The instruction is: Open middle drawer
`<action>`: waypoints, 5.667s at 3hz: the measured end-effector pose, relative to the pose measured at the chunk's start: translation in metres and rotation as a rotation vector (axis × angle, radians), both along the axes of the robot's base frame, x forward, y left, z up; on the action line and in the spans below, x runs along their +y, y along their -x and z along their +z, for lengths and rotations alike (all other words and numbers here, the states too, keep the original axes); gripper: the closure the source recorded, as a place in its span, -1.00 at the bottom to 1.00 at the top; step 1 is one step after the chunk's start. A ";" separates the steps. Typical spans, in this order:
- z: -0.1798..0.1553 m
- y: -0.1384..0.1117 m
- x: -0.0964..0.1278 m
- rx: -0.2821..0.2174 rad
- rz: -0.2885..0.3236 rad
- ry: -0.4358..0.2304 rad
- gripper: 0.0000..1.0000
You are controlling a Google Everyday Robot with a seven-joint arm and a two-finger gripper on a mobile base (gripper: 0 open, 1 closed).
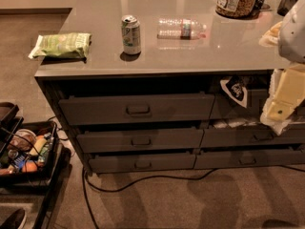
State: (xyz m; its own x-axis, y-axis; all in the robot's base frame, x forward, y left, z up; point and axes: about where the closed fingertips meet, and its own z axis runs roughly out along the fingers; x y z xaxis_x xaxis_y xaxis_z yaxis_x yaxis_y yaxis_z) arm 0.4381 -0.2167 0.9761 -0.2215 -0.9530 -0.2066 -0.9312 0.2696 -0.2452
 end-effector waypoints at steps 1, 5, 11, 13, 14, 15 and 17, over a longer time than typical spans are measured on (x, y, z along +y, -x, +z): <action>0.000 0.001 0.000 -0.006 -0.001 -0.008 -1.00; -0.099 0.018 0.048 -0.316 0.057 -0.561 -1.00; -0.284 -0.023 0.098 -0.224 0.103 -0.553 -1.00; -0.289 -0.034 0.094 -0.254 0.079 -0.551 -1.00; -0.308 -0.038 0.086 -0.240 0.095 -0.569 -1.00; -0.355 -0.066 0.073 -0.220 0.167 -0.584 -1.00; -0.432 -0.132 0.088 -0.279 0.316 -0.581 -1.00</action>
Offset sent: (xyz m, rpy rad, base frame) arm -0.0346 -0.0062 -0.0105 0.4163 -0.1693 -0.0394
